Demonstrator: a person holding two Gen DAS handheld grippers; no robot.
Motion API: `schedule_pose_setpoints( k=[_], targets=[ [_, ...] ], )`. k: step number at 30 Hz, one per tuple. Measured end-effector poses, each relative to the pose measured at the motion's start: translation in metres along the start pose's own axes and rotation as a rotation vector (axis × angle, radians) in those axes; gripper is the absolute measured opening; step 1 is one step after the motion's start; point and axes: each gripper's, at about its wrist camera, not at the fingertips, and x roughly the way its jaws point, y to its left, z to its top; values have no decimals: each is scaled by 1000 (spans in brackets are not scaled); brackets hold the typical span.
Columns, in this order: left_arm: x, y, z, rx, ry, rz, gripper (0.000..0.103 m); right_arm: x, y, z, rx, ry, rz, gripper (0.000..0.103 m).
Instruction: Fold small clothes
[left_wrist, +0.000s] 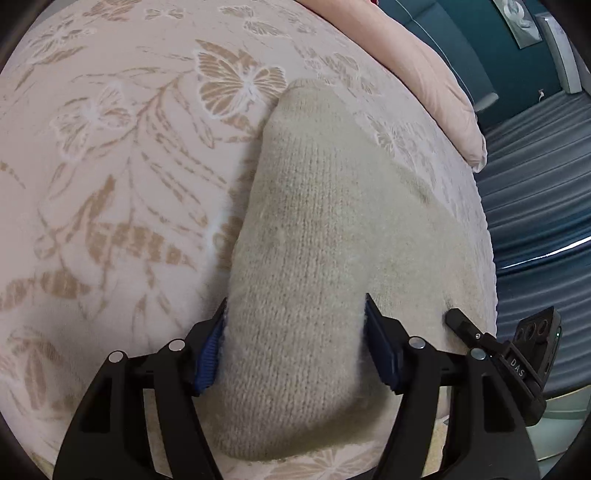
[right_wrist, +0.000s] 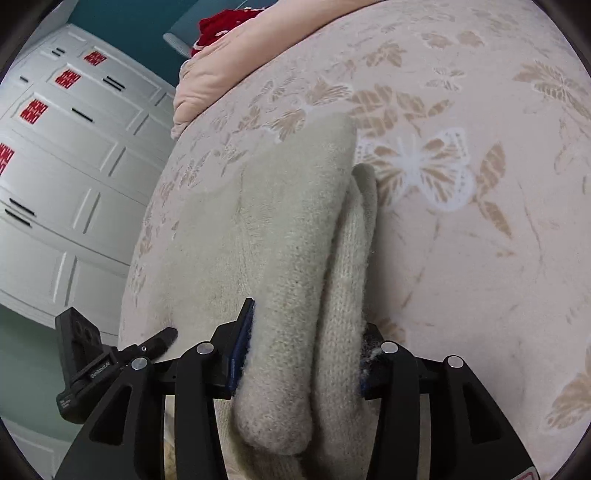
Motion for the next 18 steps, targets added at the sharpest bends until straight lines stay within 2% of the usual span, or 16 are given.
schedule_pose_setpoints(
  k=[1,2,3,5,7,8,10,11,13,15,16,17,18],
  targets=[
    [1,0,-1,12,2,6,65,8,1,1,-20,30,-26,44],
    [3,-1,0,17,6,8,65,18,0,2,-25,71,-48,36],
    [4,-1,-1,7,9,6,65,23,-1,2,-16,84,-44,34],
    [-3,-5,1,-6,1,13,63,10,7,9,-26,43,-29,31],
    [-8,-13,3,22,-22,39,63,-6,17,8,-75,-16,-18,31],
    [-6,-15,2,47,-25,59,64,-4,18,8,-103,-17,-38,34],
    [4,-13,1,71,-5,73,67,20,8,6,-122,76,-129,39],
    [6,-13,2,70,2,78,71,21,2,2,-110,85,-138,41],
    [-1,-18,2,92,-22,108,71,-1,1,0,-61,25,-109,41],
    [-12,-27,1,143,-46,157,70,-35,10,-6,-67,-59,-159,44],
    [-19,-31,-1,170,-63,181,70,-52,18,-12,-109,-101,-176,38],
    [-27,-37,-4,201,-83,205,70,-64,28,-17,-159,-132,-184,23],
    [-34,-40,-8,226,-101,228,70,-72,38,-22,-205,-145,-192,16]
  ],
)
